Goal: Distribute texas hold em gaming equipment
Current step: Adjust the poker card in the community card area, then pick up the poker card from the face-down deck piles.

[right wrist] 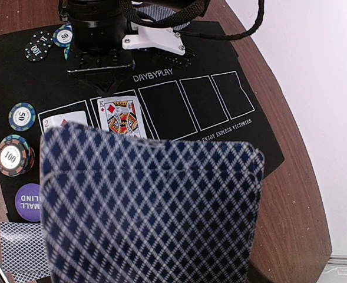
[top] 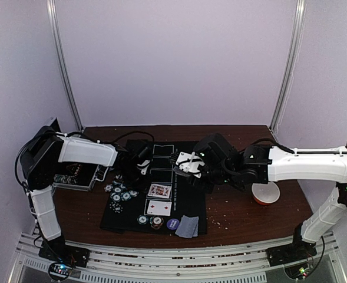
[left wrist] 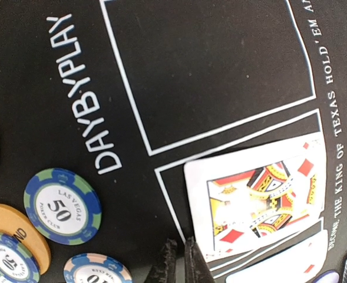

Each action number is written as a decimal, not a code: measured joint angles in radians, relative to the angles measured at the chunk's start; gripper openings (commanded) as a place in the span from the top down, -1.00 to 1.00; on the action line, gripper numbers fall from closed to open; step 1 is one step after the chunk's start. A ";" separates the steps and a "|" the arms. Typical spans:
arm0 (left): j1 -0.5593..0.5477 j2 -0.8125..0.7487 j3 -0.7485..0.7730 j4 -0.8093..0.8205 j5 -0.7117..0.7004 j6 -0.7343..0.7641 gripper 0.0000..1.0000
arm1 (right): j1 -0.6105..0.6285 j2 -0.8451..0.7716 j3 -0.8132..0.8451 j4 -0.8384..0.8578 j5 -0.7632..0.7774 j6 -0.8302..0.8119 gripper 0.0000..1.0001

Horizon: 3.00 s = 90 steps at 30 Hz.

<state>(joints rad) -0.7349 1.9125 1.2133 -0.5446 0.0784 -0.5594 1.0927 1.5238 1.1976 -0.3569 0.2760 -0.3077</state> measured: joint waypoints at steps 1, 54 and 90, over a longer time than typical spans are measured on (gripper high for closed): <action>0.000 -0.001 -0.002 0.001 0.003 0.000 0.83 | 0.000 0.000 0.000 0.000 0.000 0.000 0.11; 0.067 -0.571 -0.141 0.349 0.513 -0.001 -0.78 | 0.047 0.041 0.094 -0.002 -0.023 -0.031 0.10; 0.031 -0.546 -0.194 0.303 0.572 0.035 0.44 | 0.090 0.143 0.189 0.000 -0.033 -0.071 0.10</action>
<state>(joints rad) -0.7040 1.3663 1.0191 -0.2417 0.6502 -0.5243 1.1828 1.6669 1.3865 -0.3565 0.2428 -0.3782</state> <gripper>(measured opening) 0.316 0.451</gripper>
